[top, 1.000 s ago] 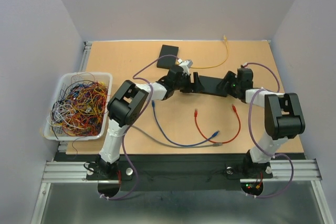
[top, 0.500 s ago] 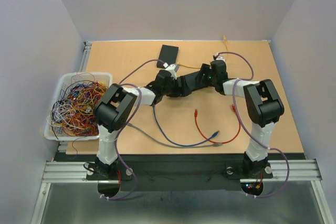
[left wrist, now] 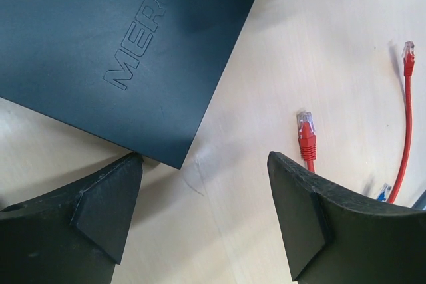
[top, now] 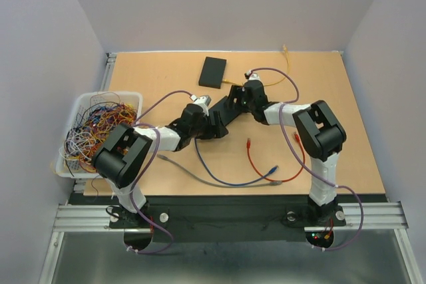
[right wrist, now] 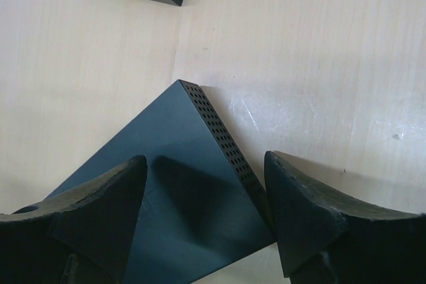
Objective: Insert the plug into the switch port
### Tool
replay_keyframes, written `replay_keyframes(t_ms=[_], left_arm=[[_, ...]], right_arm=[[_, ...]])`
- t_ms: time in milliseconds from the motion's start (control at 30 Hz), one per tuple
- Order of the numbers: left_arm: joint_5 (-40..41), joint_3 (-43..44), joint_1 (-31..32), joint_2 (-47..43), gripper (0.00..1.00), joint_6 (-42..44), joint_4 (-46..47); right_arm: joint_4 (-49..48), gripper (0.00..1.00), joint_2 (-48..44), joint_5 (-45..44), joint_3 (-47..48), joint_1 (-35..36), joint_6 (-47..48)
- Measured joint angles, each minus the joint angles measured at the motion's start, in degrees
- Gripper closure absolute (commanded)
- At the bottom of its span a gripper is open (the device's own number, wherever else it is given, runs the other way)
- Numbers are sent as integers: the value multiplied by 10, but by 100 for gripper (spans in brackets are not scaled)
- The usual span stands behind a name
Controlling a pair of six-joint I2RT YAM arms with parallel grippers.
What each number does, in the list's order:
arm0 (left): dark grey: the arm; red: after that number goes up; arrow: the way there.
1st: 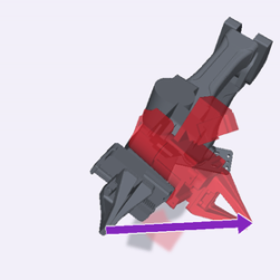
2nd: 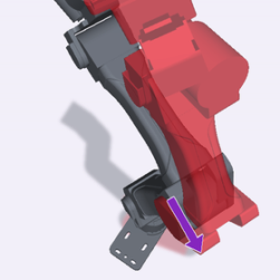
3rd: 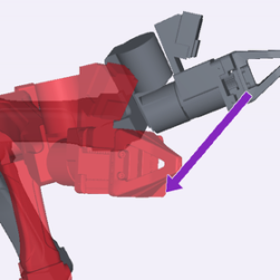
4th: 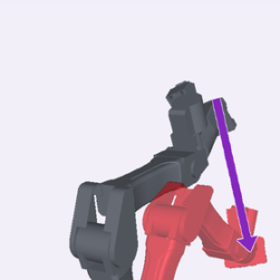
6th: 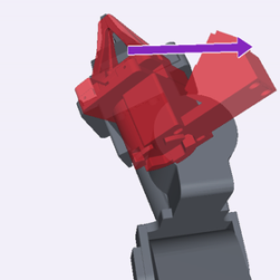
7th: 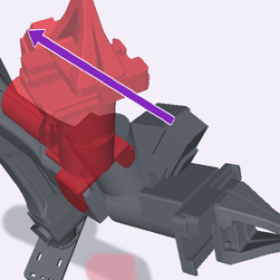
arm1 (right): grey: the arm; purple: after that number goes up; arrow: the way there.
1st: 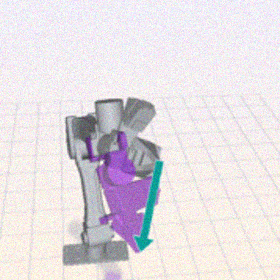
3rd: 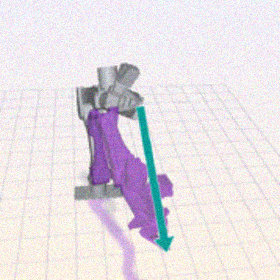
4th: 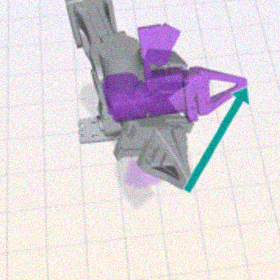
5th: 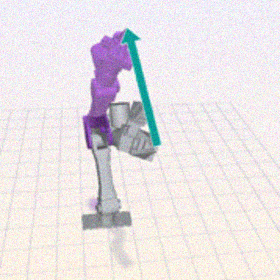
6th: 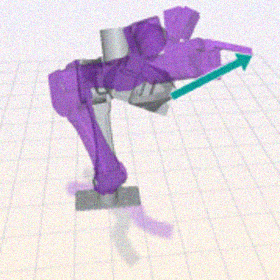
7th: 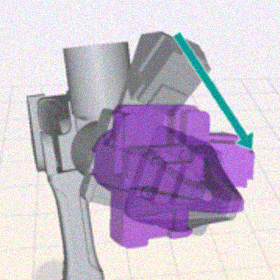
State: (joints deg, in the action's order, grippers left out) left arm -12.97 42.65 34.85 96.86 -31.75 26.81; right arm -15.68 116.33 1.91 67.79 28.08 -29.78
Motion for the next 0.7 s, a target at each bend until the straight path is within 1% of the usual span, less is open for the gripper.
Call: replay_keyframes(t_ms=[100,233,367,467,533,600,700], left_arm=[[4,-7,-1,-4,13,2,6],[14,-16,-2,-23,13,3,0],[29,-16,-4,-49,13,10,-16],[41,-16,-5,-76,13,15,-22],[45,-17,-5,-91,13,16,-26],[50,-19,-5,-110,13,17,-32],[60,-25,-5,-135,13,23,-45]], right_arm=[[9,19,-4,-10,2,5,7],[84,17,-16,-31,23,18,28],[165,17,-54,-61,16,24,45],[206,16,-108,-80,-12,26,53],[224,20,-160,-96,-41,28,58],[234,26,-207,-110,-70,30,60],[247,27,-271,-120,-118,38,60]])
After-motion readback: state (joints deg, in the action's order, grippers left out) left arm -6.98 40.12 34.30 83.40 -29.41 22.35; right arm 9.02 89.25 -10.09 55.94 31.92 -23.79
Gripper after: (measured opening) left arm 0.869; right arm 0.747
